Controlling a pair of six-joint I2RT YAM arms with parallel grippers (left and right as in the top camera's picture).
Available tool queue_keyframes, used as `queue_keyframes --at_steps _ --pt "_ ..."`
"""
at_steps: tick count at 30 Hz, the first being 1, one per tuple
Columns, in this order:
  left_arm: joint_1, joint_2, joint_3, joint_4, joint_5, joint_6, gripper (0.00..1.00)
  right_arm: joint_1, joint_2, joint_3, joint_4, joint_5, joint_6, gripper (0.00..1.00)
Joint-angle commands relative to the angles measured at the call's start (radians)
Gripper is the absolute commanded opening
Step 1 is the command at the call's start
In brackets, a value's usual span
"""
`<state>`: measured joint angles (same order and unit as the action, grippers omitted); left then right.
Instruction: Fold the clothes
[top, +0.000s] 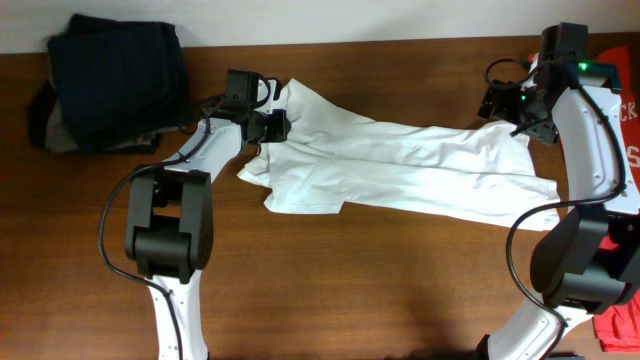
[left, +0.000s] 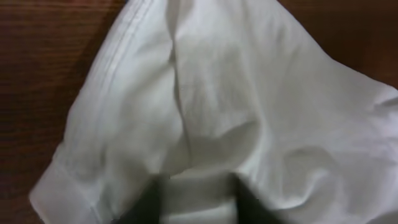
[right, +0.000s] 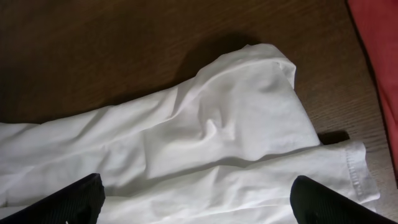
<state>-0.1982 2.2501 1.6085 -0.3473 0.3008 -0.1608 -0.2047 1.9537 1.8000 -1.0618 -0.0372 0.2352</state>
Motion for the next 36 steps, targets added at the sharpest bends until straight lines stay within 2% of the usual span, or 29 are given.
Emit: queue_keyframes --at_steps 1,3,6,11,14,16,17,18,20,24,28,33,36 --pt "-0.002 0.009 0.008 -0.003 -0.089 0.045 0.65 0.002 0.000 0.014 0.003 0.035 0.001 0.99" --pt "-0.002 0.009 0.008 -0.006 -0.126 0.056 0.65 0.002 0.000 0.014 0.002 0.035 0.001 0.99" --pt "-0.005 0.009 0.008 -0.007 -0.102 0.059 0.53 0.002 0.000 0.014 0.003 0.035 0.001 0.99" --pt "-0.037 0.009 0.008 -0.008 -0.095 0.087 0.46 0.002 0.000 0.014 0.003 0.035 0.001 0.99" --pt "-0.039 0.009 0.008 -0.026 -0.096 0.088 0.25 0.002 0.000 0.014 0.003 0.035 0.001 0.98" --pt "-0.039 0.011 0.008 -0.036 -0.096 0.087 0.06 0.002 0.000 0.014 0.003 0.035 0.001 0.99" --pt "-0.039 0.011 0.008 -0.032 -0.097 0.088 0.01 0.002 0.000 0.014 0.003 0.035 0.001 0.99" --pt "-0.039 0.011 0.014 -0.028 -0.097 0.087 0.01 0.002 0.000 0.014 0.004 0.041 0.001 0.98" --pt "-0.037 0.010 0.060 -0.042 -0.096 0.087 0.01 0.002 -0.003 0.017 0.006 0.071 -0.021 0.90" --pt "-0.028 0.010 0.193 -0.066 -0.100 0.087 0.01 0.000 0.013 0.020 0.135 0.100 -0.022 0.91" --pt "-0.026 0.011 0.193 -0.058 -0.100 0.087 0.01 -0.013 0.115 0.019 0.305 0.113 -0.021 0.90" --pt "-0.019 0.011 0.193 -0.058 -0.100 0.087 0.01 -0.080 0.204 0.018 0.294 0.109 0.009 0.90" --pt "-0.018 0.011 0.193 -0.057 -0.100 0.087 0.01 -0.119 0.230 0.018 0.270 0.109 0.010 0.81"
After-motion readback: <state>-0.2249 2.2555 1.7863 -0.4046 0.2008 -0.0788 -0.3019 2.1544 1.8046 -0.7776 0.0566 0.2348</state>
